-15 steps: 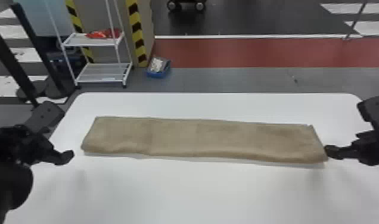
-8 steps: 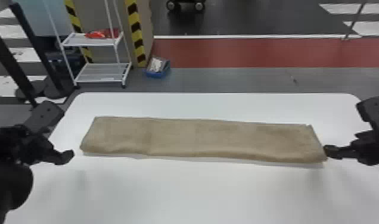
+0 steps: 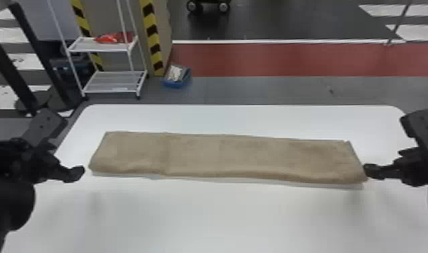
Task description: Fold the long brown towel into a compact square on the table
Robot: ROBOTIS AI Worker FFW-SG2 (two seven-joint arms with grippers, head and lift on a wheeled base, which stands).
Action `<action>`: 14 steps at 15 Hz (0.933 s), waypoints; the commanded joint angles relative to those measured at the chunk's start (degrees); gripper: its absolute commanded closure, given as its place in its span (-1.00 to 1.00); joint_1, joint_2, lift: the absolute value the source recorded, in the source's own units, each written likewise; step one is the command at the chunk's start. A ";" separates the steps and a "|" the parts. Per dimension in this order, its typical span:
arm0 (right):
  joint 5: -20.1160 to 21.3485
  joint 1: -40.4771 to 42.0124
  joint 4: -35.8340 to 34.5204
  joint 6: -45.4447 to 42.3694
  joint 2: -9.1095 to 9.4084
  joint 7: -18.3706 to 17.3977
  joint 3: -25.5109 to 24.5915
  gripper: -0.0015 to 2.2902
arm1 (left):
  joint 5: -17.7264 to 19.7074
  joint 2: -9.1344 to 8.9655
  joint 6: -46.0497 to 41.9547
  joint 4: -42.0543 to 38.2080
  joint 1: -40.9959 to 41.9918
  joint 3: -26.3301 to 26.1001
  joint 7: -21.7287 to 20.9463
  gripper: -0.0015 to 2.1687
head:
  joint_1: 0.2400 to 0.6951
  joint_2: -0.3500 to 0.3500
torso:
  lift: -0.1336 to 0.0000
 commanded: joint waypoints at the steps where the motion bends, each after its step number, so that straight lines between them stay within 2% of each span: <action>1: 0.00 0.07 0.24 -0.64 0.17 -0.07 -0.36 -0.91 | 7.74 -1.40 6.87 0.09 -3.49 2.17 -0.05 -0.88 | 1.00 0.10 | -0.84; 4: 0.09 0.33 0.59 -0.99 0.17 -0.07 -0.45 -0.91 | 12.49 -3.95 10.74 1.32 -6.83 2.44 1.80 -0.81 | 1.00 0.06 | -0.84; 7: 0.09 0.51 0.77 -1.16 0.17 -0.07 -0.80 -0.91 | 14.95 -6.41 13.20 7.39 -10.96 1.64 5.23 -0.81 | 1.00 -0.01 | -0.84; 11: 0.09 0.77 1.38 -2.22 -0.01 -0.07 -1.42 -0.91 | 17.85 -7.47 11.26 16.35 -15.53 1.82 12.26 -0.80 | 1.00 -0.06 | -0.84; 14: 0.09 0.60 2.09 -3.10 -0.18 -0.07 -1.59 -0.91 | 18.38 -7.47 10.56 21.27 -18.52 1.56 14.10 -0.80 | 1.00 -0.05 | -0.84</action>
